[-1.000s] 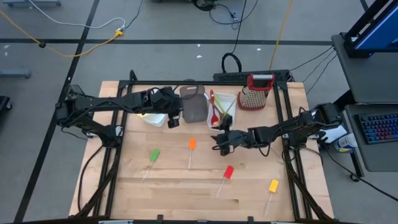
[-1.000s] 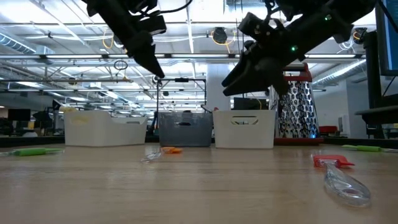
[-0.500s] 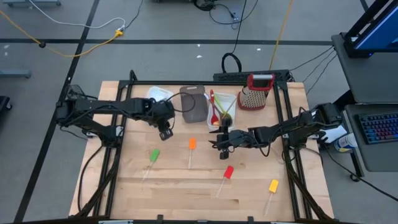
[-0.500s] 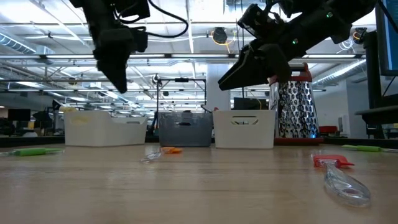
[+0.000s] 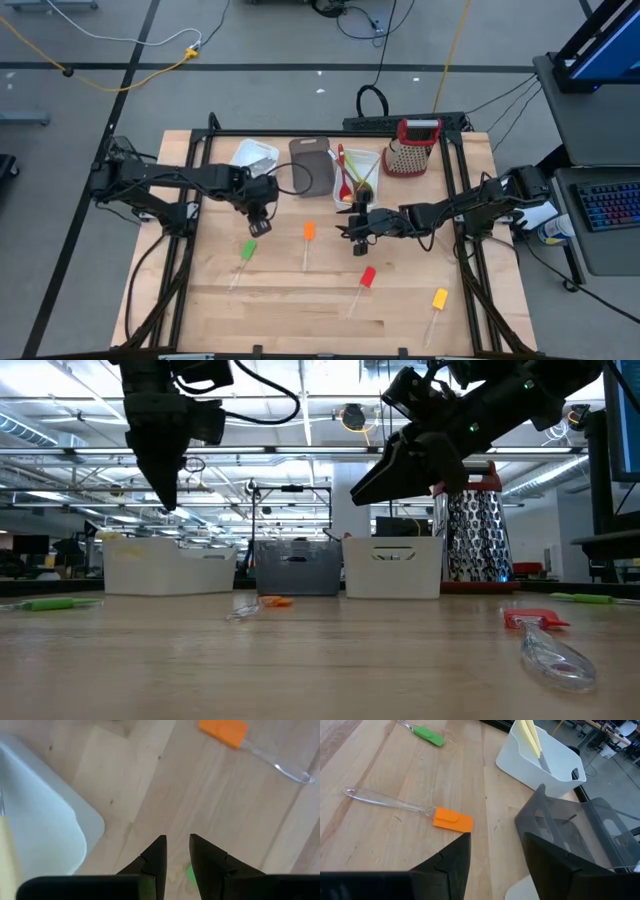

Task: Pick & Place Kitchen Items
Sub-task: Put the left green spatula into the black bin

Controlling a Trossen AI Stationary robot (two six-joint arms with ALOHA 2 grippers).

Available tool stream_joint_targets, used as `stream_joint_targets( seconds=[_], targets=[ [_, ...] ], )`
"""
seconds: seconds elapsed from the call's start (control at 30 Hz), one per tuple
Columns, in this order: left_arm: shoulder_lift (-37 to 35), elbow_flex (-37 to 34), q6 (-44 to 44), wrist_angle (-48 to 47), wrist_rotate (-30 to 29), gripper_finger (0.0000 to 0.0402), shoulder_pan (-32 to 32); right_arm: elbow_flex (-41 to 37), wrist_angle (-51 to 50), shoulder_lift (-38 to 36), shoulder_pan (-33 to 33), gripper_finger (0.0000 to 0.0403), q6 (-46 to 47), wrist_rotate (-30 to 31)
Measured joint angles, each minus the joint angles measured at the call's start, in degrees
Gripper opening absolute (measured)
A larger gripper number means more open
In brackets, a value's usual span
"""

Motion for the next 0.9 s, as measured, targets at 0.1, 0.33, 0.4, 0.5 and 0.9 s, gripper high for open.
stream_joint_targets(
  seconds=[0.1,0.33,0.4,0.5,0.9],
  targets=[
    [0.00,0.00,-3.99,-3.41,0.33,0.0088,0.02,0.00,0.00,0.00,-0.09,0.0171,-0.31,-0.01],
    [0.00,-1.95,-16.99,-3.94,0.15,0.0088,-0.12,0.00,0.02,0.00,-0.87,0.0167,-0.17,0.00],
    [0.00,-3.92,-19.96,-4.14,0.46,0.0088,-0.82,0.00,0.02,0.00,-1.24,0.0167,-0.17,-0.02],
    [0.00,-7.85,-23.54,-3.96,1.86,0.0088,-1.57,0.00,0.02,0.00,-1.82,0.0166,-0.35,-0.02],
    [0.02,-17.12,-25.62,5.94,11.41,0.0088,-4.30,-0.02,0.09,0.00,-3.52,0.0166,-1.22,-0.15]
  ],
)
